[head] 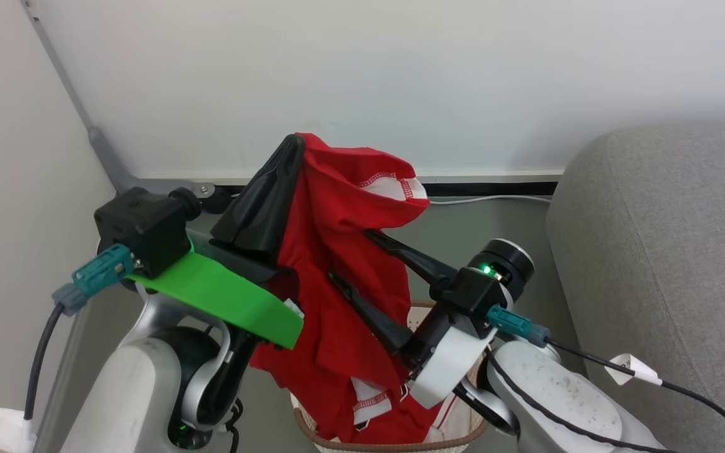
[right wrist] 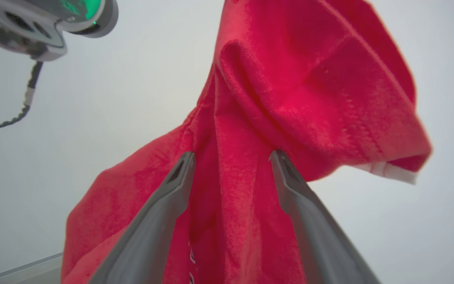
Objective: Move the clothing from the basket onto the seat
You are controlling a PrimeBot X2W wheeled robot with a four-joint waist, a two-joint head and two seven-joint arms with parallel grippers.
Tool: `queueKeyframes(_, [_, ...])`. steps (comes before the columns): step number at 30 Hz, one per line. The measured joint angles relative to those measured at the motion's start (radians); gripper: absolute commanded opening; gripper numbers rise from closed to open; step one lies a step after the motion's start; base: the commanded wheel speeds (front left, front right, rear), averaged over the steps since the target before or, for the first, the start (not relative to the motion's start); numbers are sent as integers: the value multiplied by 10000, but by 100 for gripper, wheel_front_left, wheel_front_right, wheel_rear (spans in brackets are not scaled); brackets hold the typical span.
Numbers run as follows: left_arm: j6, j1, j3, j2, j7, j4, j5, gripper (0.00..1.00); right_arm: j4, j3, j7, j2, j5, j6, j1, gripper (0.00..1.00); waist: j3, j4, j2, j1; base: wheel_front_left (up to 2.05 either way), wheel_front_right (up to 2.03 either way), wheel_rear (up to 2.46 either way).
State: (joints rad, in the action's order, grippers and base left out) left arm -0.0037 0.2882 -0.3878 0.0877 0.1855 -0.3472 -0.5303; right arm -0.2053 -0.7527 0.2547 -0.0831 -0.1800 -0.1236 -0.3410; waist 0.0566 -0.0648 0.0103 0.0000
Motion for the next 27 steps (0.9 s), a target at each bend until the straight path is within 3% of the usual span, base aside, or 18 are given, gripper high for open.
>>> queueKeyframes(13, [31,-74,-736,-79,407,-660,-142,0,33,209,2,-148,2,36,-13,97,-74,106,0,0,0,0,0])
queueKeyframes(14, [25,-74,-832,-100,458,-750,-188,0,27,209,0,-148,2,36,-24,33,-79,99,0,0,0,0,0])
queueKeyframes(15, [23,-75,-922,-127,512,-830,-253,0,27,213,2,-146,2,36,-40,0,-84,90,0,0,0,0,0])
queueKeyframes(25, [249,-377,-755,-165,616,-888,-374,0,48,320,0,-127,-205,35,-53,0,-156,11,0,0,0,0,0])
queueKeyframes(27, [395,-504,-512,-134,612,-851,-370,35,86,368,0,-125,-263,35,-53,0,-181,53,0,0,0,0,0])
